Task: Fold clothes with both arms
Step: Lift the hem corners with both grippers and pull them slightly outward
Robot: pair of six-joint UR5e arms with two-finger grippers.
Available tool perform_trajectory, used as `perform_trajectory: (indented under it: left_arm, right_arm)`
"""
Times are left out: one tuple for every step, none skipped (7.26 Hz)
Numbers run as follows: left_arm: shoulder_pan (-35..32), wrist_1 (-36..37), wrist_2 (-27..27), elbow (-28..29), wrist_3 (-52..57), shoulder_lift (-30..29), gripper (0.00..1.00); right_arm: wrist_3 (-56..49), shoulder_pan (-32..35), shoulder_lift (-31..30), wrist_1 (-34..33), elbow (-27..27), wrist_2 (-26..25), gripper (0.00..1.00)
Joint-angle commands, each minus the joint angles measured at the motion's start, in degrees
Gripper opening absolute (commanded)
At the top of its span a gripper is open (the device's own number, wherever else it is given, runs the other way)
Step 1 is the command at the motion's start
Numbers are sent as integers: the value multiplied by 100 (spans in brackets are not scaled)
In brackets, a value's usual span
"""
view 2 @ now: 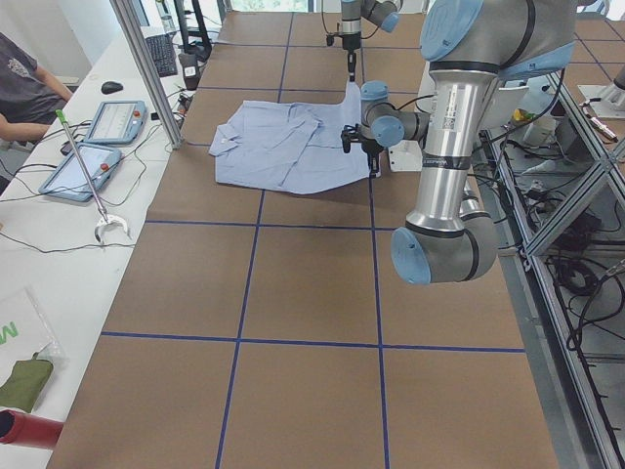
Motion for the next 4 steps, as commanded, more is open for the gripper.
perform_trajectory:
  left_arm:
    - [-17,0,-6,-23,-17,-9,0]
    - [-17,0,-6,-41,-17,-9,0]
    - [-60,0,-24,-76,-26,-9,0]
    - [-130,0,-215,-93,-35,-18,0]
  right_arm:
    - [40,80,-4,9,66,-15,0]
    - [40,133,-13,9,135,-15,0]
    - [58,221,-13,9,241,-6,0]
    - [84,230,-4,9,302,3,0]
